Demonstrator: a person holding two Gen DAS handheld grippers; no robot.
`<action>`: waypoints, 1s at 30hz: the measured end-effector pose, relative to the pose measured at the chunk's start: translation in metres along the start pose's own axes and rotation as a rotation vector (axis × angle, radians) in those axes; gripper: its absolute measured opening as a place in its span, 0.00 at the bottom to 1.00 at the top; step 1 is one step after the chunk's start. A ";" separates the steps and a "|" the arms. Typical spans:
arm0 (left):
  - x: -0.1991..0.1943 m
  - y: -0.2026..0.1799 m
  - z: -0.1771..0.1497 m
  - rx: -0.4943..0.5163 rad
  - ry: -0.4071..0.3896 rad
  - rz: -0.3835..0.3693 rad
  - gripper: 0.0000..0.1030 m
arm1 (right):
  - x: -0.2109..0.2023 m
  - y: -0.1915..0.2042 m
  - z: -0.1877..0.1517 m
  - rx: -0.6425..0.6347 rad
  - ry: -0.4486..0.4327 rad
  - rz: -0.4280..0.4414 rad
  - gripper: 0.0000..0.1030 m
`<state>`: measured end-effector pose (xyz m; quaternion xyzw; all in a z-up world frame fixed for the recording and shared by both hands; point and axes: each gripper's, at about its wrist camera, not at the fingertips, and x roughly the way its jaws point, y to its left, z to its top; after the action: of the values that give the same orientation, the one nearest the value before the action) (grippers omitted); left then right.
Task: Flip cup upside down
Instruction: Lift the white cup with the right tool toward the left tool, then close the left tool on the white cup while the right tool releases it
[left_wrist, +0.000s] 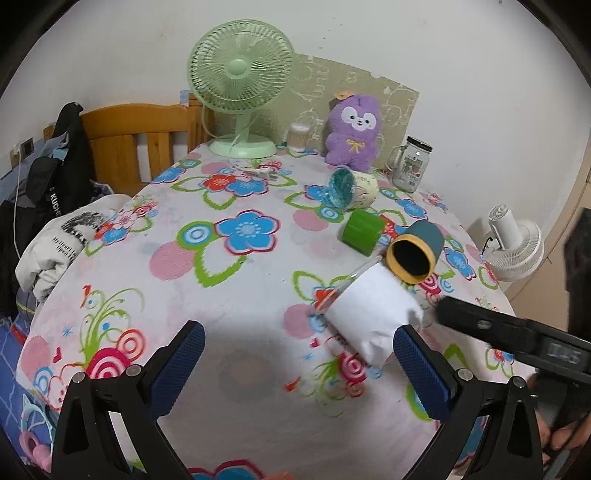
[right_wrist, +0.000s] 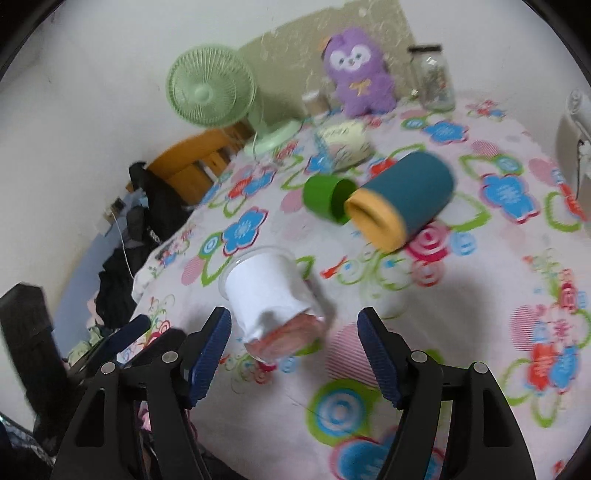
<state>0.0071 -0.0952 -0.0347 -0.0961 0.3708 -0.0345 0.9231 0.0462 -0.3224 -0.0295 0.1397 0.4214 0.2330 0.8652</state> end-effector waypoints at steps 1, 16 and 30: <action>0.002 -0.004 0.002 0.001 0.001 -0.002 1.00 | -0.008 -0.007 -0.001 -0.002 -0.014 -0.011 0.76; 0.081 -0.067 0.002 0.022 0.112 0.014 1.00 | -0.027 -0.072 -0.033 0.003 -0.013 -0.009 0.84; 0.077 -0.063 -0.004 -0.046 0.097 -0.003 0.74 | -0.028 -0.083 -0.034 0.034 -0.027 0.031 0.84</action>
<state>0.0600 -0.1678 -0.0772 -0.1159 0.4158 -0.0318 0.9015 0.0282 -0.4060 -0.0681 0.1639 0.4114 0.2376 0.8645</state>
